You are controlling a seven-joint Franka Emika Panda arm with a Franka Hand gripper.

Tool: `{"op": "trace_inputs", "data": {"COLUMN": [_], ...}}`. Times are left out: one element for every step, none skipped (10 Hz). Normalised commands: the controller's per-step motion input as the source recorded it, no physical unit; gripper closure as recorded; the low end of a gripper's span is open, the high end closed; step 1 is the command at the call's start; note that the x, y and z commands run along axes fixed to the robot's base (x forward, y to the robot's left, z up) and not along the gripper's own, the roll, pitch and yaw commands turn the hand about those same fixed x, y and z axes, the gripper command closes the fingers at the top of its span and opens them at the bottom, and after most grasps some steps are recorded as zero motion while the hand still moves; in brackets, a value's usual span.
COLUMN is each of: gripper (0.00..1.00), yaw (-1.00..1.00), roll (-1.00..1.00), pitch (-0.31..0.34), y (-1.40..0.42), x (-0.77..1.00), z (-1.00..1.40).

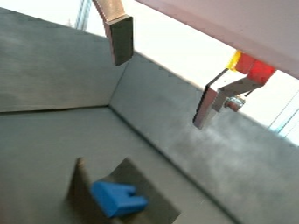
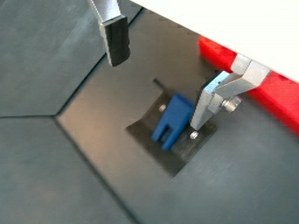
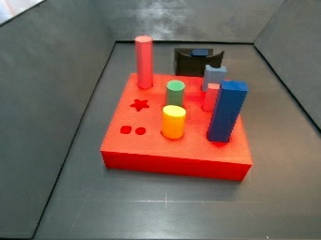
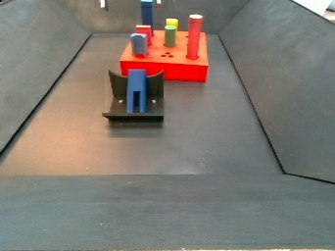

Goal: Pick up the square-circle object. Move up. Place the square-circle object on the fixture. Regrasp the square-circle object. Rotate the square-circle object. Move to above the board. Insert the square-circle object.
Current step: Regrasp the square-circle object.

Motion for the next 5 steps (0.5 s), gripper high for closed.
{"op": "trace_inputs", "data": {"gripper": [0.00,0.00,0.00,0.00,0.00], "yaw": [0.06,0.09,0.10,0.12,0.13], "roll": [1.00,1.00,0.82,0.62,0.42], "pitch": [0.080,0.121,0.124,0.119,0.109], "y": [-0.03,-0.03,-0.04,-0.04,-0.04], "x": [0.07,0.08,0.09,0.09,0.09], "z": [-0.01,-0.01,-0.02,-0.01,-0.01]}}
